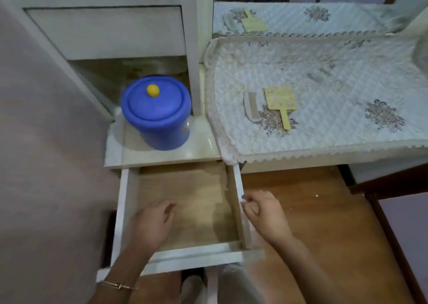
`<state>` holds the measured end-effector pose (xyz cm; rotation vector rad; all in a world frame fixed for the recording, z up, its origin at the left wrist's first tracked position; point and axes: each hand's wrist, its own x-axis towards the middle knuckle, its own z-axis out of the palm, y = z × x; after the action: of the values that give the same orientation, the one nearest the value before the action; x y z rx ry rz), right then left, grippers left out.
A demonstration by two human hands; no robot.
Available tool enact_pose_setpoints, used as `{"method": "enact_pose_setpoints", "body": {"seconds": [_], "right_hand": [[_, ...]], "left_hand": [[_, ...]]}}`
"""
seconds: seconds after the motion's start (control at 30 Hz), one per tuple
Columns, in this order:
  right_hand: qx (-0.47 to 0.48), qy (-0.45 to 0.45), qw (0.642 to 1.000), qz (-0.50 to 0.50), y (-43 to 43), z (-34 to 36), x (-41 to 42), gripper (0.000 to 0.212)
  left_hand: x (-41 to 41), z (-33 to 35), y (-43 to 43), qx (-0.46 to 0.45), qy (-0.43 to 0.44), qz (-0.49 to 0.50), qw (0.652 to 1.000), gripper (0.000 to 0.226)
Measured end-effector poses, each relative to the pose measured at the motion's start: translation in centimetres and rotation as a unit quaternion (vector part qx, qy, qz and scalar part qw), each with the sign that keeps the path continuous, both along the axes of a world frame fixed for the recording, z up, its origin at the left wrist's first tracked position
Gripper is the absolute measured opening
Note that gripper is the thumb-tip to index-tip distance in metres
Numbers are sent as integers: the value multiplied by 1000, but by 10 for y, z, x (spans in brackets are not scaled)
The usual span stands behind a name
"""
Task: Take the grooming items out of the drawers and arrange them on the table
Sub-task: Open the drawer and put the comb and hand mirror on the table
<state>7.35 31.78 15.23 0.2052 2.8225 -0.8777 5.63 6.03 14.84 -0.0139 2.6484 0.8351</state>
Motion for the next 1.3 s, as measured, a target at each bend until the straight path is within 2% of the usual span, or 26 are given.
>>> {"method": "enact_pose_setpoints", "body": {"seconds": [0.1, 0.2, 0.23, 0.27, 0.37, 0.67, 0.93, 1.07, 1.23, 1.3], "right_hand": [[10, -33, 999, 22, -35, -13, 48, 17], [16, -13, 1000, 11, -58, -23, 87, 25], [23, -9, 1000, 7, -62, -26, 97, 26], [32, -7, 999, 5, -65, -29, 105, 26], [57, 3, 998, 4, -69, -34, 120, 23], [119, 34, 992, 20, -79, -44, 123, 22], [126, 53, 990, 39, -74, -51, 61, 25], [198, 88, 974, 73, -75, -46, 17, 39], [256, 160, 948, 100, -73, -44, -35, 82], [260, 167, 946, 99, -75, -43, -53, 90]], "left_hand": [[52, -13, -44, -18, -8, -12, 1000, 30], [90, -20, -72, -22, -3, -49, 999, 61], [99, -23, -80, -21, -5, -50, 999, 64], [107, -25, -86, -19, -3, -44, 999, 61], [125, -33, -98, -7, 23, -23, 999, 33], [128, -45, -109, 2, 30, -3, 1000, 27], [75, -52, -104, -6, 59, 21, 998, 20], [32, -50, -100, -28, 111, 15, 993, 23], [-18, -39, -91, -98, 189, 20, 977, 74], [-36, -38, -90, -114, 189, 23, 975, 81]]}}
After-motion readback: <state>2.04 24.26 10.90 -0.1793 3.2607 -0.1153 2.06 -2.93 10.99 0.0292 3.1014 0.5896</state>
